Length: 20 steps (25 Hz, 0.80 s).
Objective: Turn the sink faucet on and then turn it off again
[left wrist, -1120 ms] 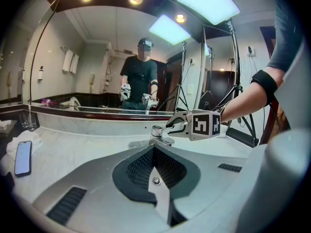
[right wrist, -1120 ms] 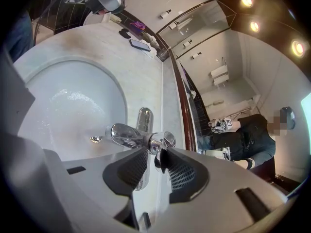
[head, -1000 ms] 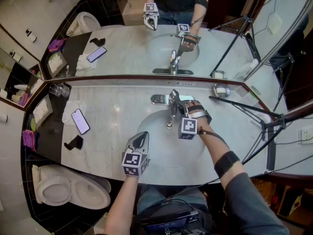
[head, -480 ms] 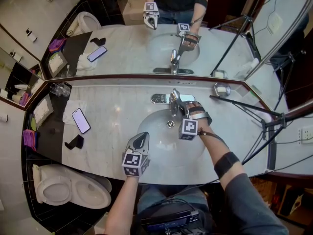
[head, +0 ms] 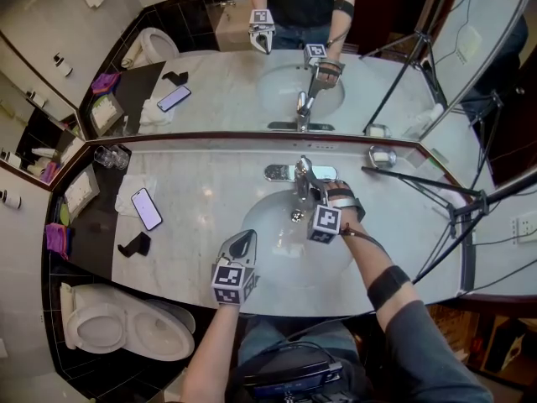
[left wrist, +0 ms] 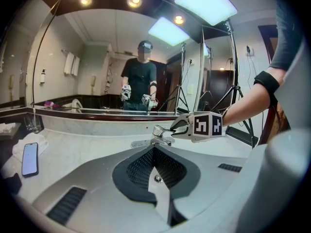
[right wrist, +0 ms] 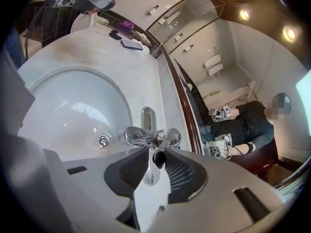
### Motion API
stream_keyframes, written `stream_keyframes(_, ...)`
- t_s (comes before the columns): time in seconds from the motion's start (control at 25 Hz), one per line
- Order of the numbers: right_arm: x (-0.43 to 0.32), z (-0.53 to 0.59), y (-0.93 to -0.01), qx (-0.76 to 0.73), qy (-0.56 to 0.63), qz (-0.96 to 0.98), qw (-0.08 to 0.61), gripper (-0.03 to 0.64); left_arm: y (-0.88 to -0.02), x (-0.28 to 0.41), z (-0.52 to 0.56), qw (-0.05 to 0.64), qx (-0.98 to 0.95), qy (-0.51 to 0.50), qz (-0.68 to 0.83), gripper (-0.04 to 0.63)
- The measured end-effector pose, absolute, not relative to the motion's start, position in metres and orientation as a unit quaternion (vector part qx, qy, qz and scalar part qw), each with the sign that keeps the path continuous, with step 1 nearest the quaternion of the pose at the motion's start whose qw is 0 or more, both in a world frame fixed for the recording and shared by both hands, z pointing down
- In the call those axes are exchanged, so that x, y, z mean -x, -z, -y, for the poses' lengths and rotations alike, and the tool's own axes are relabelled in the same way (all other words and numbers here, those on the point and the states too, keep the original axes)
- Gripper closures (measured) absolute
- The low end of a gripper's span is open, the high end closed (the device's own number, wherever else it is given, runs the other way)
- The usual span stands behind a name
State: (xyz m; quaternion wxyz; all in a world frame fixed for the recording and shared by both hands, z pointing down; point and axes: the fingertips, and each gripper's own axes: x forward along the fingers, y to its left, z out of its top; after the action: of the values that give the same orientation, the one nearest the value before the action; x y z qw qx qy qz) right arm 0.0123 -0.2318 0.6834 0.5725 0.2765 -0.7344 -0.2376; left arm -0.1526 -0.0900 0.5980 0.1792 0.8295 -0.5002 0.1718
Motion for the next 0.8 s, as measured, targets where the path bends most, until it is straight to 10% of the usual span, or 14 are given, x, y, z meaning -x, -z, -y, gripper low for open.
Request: stream_keyframes(0.8, -0.061, 0.141, -0.596, -0.469, 0.005, 0.8, 0.374, 0.6, -0.554, 0.15, 0.082, 0.145, -0.841, -0.168, 0.493, 0.588)
